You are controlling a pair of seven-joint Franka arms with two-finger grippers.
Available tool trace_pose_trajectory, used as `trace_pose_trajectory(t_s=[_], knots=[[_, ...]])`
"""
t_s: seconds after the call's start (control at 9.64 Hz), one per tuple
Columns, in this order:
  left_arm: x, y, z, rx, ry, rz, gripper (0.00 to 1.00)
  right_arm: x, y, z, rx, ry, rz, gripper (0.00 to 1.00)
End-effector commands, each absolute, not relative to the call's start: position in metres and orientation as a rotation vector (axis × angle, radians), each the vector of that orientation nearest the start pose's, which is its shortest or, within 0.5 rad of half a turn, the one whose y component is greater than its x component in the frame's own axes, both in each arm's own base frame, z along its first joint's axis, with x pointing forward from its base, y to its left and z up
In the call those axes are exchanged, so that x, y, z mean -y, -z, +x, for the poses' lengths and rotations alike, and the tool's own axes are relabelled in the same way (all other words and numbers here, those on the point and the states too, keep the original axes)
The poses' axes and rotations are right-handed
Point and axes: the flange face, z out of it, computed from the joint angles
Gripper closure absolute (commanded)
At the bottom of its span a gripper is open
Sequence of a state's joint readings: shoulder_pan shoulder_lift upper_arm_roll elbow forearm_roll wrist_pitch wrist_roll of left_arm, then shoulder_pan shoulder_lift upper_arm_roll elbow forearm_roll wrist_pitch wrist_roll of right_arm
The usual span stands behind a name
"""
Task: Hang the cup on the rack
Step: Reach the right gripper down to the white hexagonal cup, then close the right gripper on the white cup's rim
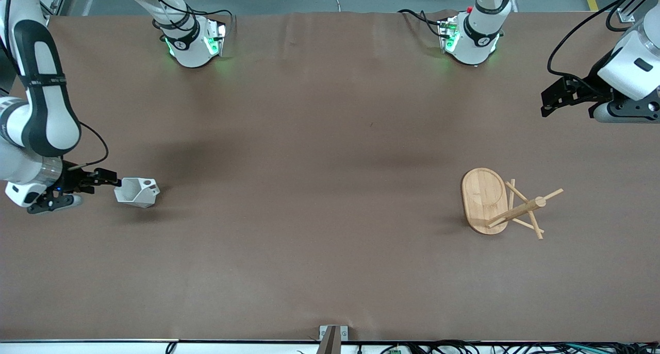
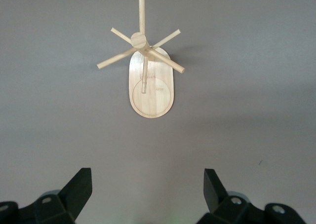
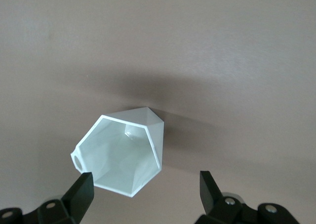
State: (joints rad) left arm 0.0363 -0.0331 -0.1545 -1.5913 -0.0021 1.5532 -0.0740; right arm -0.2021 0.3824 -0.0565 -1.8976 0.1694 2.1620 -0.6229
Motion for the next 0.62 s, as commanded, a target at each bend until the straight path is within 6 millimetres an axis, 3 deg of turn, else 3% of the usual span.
trace_pose_trajectory(t_s=[0.0, 0.21, 0.41, 0.52], knots=[[0.066, -0.618, 0.543, -0.084, -0.066, -3.14, 0.0, 0.15, -0.27, 0.593, 0.553, -0.055, -2.931, 0.07], [0.066, -0.618, 0.543, -0.084, -0.066, -3.14, 0.0, 0.136, -0.254, 0.595, 0.633, -0.004, -2.947, 0.13], [0.064, -0.618, 0.543, -0.08, -0.066, -3.14, 0.0, 0.132, -0.248, 0.599, 0.702, 0.016, -2.946, 0.33], [0.064, -0.618, 0.543, -0.08, -0.066, -3.14, 0.0, 0.133, -0.244, 0.598, 0.77, 0.012, -2.926, 0.67]])
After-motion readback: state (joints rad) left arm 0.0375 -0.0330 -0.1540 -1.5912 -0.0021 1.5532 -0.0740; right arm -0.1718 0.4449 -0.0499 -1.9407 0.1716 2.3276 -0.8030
